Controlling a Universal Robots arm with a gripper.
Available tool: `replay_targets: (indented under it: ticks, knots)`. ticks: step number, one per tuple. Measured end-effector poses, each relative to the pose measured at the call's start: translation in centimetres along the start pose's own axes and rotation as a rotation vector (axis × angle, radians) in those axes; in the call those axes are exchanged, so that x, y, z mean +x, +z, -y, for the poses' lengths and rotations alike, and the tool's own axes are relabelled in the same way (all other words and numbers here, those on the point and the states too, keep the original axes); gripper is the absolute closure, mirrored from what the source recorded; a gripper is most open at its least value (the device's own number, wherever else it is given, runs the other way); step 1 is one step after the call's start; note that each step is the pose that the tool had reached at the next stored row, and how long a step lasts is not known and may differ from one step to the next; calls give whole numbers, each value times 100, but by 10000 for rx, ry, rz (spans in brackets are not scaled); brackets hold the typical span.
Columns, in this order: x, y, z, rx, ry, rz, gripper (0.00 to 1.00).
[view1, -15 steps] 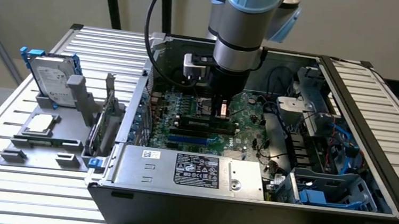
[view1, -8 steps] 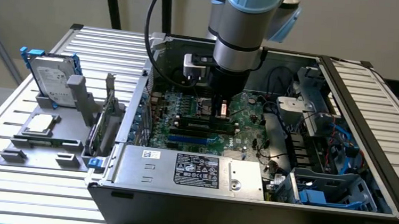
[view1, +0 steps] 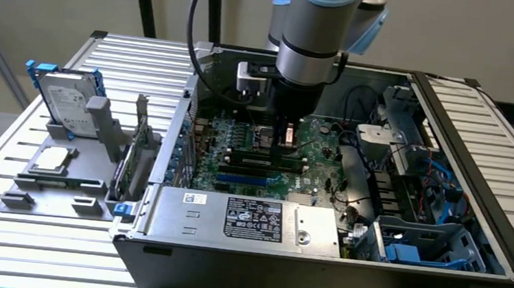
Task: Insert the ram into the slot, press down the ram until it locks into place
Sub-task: 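Insert the ram into the slot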
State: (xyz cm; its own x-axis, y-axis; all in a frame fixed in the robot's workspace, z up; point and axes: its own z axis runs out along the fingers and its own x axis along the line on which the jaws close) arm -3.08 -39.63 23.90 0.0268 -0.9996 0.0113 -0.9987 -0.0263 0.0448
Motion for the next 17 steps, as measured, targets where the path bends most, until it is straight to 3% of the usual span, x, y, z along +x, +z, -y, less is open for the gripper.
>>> replay_targets:
  ticks: [3, 10, 13, 17]
  knots:
    - [1, -51, -26, -20, -3, 23, 78]
    - [1, -51, -33, -20, -2, 26, 78]
    - [1, -51, -33, -20, -2, 26, 90]
    - [1, -51, -33, -20, -2, 26, 90]
